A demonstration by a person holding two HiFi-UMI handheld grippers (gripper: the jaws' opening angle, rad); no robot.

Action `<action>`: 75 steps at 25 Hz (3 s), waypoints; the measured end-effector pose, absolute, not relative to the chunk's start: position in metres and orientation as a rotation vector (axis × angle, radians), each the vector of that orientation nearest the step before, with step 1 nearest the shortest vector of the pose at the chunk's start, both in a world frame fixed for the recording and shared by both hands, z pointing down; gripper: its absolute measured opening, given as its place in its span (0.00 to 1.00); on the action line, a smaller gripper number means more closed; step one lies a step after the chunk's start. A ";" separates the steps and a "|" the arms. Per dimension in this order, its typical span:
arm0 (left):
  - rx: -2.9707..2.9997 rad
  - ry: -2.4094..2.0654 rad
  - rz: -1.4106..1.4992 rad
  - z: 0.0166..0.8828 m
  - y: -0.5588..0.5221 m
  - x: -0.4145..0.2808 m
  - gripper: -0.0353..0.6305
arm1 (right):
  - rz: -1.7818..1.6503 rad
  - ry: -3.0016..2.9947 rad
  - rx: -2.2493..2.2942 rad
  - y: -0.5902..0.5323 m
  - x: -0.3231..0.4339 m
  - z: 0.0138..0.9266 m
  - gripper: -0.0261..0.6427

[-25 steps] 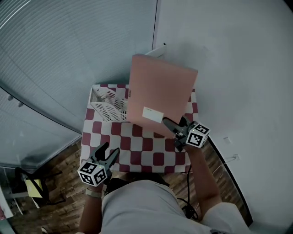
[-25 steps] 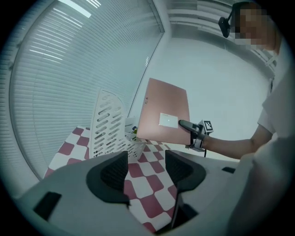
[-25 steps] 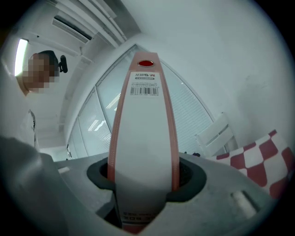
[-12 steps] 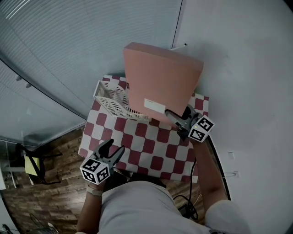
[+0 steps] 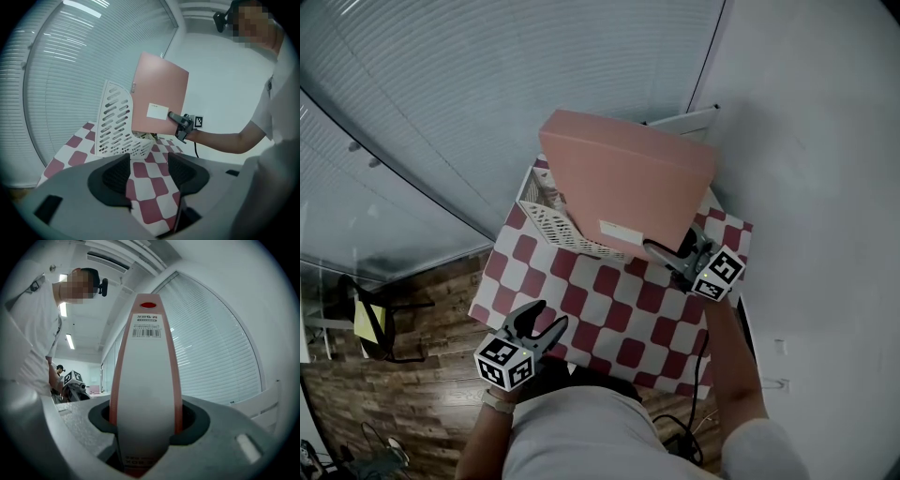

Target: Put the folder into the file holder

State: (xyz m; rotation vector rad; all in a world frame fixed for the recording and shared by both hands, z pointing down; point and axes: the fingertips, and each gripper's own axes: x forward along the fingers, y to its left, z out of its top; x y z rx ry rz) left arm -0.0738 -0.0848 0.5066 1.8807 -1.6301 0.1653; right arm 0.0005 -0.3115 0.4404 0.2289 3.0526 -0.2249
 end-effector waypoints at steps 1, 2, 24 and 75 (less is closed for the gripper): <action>1.876 -1.625 0.166 0.508 -0.085 -0.074 0.40 | -0.225 3.045 0.241 -0.311 -0.003 0.441 0.43; 1.873 -1.621 0.167 0.510 -0.087 -0.075 0.40 | -0.219 3.038 0.256 -0.311 -0.008 0.441 0.43; 1.768 -1.589 0.140 0.549 -0.072 -0.068 0.40 | -0.182 2.929 0.470 -0.297 -0.085 0.472 0.43; 1.799 -1.590 0.150 0.547 -0.060 -0.054 0.40 | -0.050 3.149 0.346 -0.299 -0.086 0.489 0.52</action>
